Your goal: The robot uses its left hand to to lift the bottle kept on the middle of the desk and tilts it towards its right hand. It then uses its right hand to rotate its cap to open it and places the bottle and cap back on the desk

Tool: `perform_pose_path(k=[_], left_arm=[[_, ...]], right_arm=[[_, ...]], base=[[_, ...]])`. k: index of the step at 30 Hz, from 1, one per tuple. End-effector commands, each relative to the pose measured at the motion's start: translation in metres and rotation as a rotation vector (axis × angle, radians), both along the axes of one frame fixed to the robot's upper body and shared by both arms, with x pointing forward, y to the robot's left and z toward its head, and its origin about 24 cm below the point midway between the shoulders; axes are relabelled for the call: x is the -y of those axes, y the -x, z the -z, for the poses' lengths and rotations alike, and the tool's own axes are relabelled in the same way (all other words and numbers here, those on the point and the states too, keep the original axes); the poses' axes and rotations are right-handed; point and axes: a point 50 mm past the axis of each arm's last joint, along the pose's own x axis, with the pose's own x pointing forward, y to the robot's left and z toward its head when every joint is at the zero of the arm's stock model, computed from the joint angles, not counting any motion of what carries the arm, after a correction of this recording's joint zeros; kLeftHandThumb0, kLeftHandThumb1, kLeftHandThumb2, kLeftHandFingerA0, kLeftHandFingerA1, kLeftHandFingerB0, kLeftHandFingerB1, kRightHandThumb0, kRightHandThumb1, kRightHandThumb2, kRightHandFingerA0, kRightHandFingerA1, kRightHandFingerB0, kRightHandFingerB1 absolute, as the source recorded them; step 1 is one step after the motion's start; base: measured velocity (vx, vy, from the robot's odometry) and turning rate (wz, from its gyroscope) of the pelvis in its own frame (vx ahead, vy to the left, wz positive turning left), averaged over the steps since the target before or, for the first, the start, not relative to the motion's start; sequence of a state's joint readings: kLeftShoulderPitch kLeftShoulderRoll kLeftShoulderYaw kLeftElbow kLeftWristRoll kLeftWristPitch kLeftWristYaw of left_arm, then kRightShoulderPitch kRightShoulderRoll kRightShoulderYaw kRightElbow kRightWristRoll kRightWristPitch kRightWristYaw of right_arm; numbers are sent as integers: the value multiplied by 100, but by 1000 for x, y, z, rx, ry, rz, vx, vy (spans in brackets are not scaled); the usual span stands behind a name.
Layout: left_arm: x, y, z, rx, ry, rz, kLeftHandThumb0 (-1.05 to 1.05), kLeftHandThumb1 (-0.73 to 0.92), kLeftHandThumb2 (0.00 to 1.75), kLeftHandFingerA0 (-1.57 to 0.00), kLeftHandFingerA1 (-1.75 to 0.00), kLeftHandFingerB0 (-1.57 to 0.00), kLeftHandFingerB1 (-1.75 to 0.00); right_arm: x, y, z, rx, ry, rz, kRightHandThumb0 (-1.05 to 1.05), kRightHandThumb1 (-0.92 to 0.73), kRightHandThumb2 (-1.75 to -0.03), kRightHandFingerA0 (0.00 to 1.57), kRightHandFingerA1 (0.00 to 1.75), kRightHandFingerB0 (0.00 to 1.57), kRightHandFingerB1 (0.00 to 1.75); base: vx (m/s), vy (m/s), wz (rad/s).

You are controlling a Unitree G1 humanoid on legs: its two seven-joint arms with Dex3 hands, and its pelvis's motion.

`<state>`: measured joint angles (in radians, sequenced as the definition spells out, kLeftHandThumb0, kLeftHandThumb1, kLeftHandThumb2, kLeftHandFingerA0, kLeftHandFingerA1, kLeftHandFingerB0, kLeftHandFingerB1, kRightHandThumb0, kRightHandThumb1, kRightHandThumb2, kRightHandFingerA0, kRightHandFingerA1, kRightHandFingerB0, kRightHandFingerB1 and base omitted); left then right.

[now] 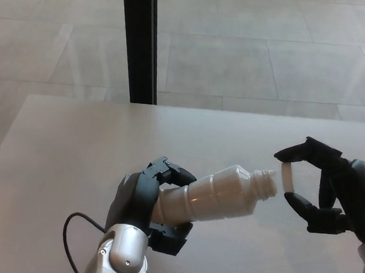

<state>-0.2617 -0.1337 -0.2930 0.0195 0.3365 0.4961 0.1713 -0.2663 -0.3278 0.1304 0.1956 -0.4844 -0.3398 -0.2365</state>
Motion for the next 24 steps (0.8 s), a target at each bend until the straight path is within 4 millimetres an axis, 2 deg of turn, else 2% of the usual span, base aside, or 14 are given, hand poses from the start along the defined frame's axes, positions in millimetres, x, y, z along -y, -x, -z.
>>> perform_pose_path(k=[1,6,9,10,11,12,13,14,15,16,17,18,21,24], left_arm=[[-9,4,7,-19,-20,8,8,59,132,-88,-175,-71,-158],[-10,4,8,-13,-23,4,8,57,137,-90,-175,-73,-158],[-10,5,8,-25,-30,7,6,59,132,-89,-175,-69,-158],[-10,5,8,-35,-48,17,3,60,135,-104,-175,-78,-142],[-10,5,8,-35,-62,31,3,60,135,-104,-175,-78,-142],[-10,6,8,-50,-75,45,9,59,133,-86,-175,-67,-158],[-10,6,9,-47,-104,69,11,53,140,-88,-175,-71,-157],[-12,5,8,-78,-268,137,10,57,118,-108,-144,-77,-106],[-14,4,7,-95,-411,199,6,60,96,-74,-170,-72,-101],[-16,3,7,-114,-532,242,0,68,76,-76,-140,-72,-79],[-18,3,8,-120,-660,285,4,66,74,-82,-123,-76,-72],[-20,2,11,-135,-827,353,-2,70,62,-79,-93,-74,-64],[-22,1,12,-156,-978,398,-6,67,59,-81,-93,-69,-62],[-22,-4,14,-186,-1190,489,-10,60,57,-82,-95,-60,-52]], right_arm=[[45,23,-8,256,17,-1,-15,-51,-95,104,164,92,99],[56,23,0,188,-5,17,-13,-51,-95,104,159,93,93],[55,21,13,1,77,32,-19,-52,-89,103,160,94,89],[56,21,17,-44,88,31,-19,-53,-89,102,159,93,89],[56,21,19,-69,101,33,-19,-53,-89,102,159,93,89],[57,20,24,-105,126,40,-17,-53,-89,101,159,94,91],[57,20,30,-169,157,51,-18,-53,-91,98,161,92,94],[57,21,37,-241,208,47,-15,-54,-87,93,161,92,89],[57,21,42,-294,256,39,-16,-56,-83,91,160,91,87],[56,22,45,-329,293,32,-19,-58,-81,90,158,91,83],[55,22,48,-363,315,22,-20,-58,-81,90,158,92,84],[53,22,52,-383,337,12,-23,-59,-80,92,158,94,81],[50,22,54,-414,360,3,-25,-61,-82,91,158,93,83],[42,18,56,-469,423,-21,-24,-63,-77,92,148,96,77]], base=[[0,0,0],[0,0,0],[0,0,0],[0,0,0],[0,0,0],[0,0,0],[0,0,0],[0,0,0],[0,0,0],[0,0,0],[0,0,0],[0,0,0],[0,0,0],[0,0,0]])
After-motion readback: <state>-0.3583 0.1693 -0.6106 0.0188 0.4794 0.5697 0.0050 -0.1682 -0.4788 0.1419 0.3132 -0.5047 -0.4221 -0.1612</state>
